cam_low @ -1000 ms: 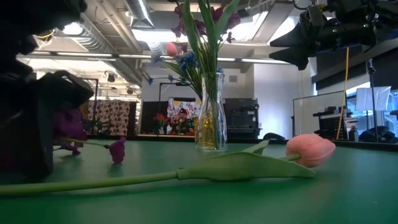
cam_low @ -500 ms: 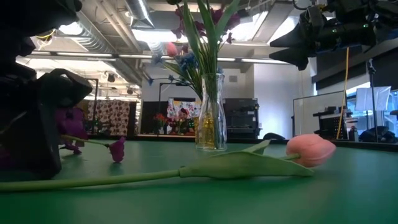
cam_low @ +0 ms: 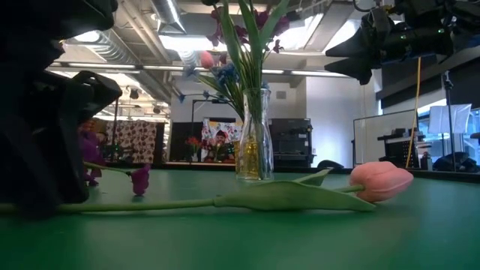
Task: Sort flowers into vase by color
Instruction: Put the pink tulip into the yellow vase
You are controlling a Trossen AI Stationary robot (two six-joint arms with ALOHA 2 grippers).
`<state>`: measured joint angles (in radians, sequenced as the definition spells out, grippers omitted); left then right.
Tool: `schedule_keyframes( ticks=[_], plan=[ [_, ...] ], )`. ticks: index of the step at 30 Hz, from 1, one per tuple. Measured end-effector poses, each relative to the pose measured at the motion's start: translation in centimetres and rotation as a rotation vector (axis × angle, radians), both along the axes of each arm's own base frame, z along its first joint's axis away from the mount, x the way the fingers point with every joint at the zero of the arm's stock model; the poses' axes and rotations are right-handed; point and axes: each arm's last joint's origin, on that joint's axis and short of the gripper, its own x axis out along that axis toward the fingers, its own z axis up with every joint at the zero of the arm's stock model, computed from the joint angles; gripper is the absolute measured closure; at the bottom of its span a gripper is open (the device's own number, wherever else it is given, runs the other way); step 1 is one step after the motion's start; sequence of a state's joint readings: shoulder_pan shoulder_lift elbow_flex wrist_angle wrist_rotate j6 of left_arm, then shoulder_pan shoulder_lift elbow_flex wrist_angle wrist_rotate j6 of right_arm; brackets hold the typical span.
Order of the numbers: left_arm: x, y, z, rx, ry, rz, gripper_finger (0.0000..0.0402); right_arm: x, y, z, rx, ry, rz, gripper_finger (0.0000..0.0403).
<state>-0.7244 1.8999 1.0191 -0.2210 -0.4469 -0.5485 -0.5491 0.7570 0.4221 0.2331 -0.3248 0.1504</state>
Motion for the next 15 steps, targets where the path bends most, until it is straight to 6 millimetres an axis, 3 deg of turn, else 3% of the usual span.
schedule_keyframes(
  ticks=[9,15],
  plan=[
    [0.48,0.54,0.09,-0.076,0.023,0.070,0.0391,0.00,0.00,-0.05,0.003,0.004,0.000,0.0155],
    [0.97,0.68,0.36,-0.119,0.022,0.097,0.0400,-0.01,0.00,-0.05,0.004,0.004,0.000,0.0155]
  ],
)
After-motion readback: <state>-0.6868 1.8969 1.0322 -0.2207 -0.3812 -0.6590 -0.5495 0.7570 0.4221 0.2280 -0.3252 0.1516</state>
